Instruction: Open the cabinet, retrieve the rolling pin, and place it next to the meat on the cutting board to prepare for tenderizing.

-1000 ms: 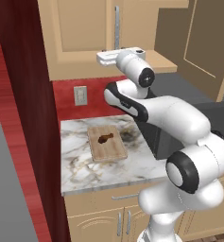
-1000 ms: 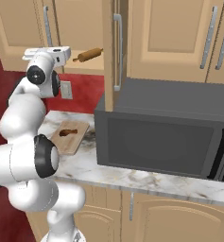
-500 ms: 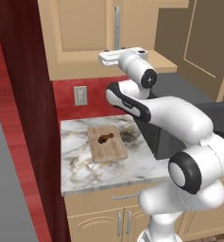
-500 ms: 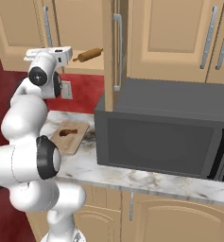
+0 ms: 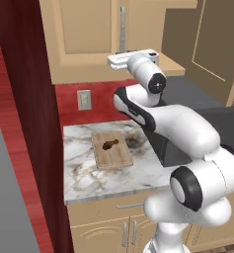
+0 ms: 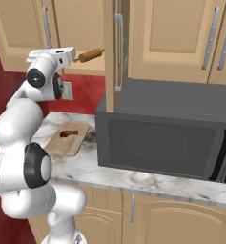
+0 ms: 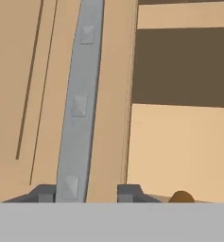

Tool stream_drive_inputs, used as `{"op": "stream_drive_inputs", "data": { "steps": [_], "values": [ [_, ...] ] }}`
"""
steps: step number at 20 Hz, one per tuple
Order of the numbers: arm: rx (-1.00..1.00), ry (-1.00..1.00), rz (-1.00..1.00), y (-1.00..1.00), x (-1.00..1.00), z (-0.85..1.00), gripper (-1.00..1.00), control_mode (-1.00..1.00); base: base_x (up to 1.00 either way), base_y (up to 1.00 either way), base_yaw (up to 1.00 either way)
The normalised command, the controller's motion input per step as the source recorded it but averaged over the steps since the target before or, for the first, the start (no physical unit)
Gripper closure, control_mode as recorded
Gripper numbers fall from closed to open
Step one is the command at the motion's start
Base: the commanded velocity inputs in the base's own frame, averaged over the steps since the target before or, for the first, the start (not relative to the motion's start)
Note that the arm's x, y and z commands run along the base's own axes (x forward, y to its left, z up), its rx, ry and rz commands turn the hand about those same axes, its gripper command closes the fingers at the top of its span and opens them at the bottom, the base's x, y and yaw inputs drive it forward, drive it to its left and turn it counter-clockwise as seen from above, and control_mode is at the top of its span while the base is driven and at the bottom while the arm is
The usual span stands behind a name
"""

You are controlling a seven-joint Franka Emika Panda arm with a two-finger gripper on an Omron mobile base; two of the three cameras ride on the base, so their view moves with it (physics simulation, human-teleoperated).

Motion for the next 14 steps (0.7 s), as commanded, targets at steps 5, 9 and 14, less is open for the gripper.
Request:
{"op": "stream_drive_inputs", "data": {
  "steps": [5, 9, 14],
  "values": [
    [-0.01, 0.00, -0.10, 0.17, 0.00, 0.00, 1.00, -1.00, 0.00, 0.00, 0.00],
    [-0.01, 0.00, -0.08, 0.27, 0.00, 0.00, 1.00, -1.00, 0.00, 0.00, 0.00],
    [-0.03, 0.00, -0.02, 0.37, -0.13, 0.00, 1.00, -1.00, 0.00, 0.00, 0.00]
  ]
}}
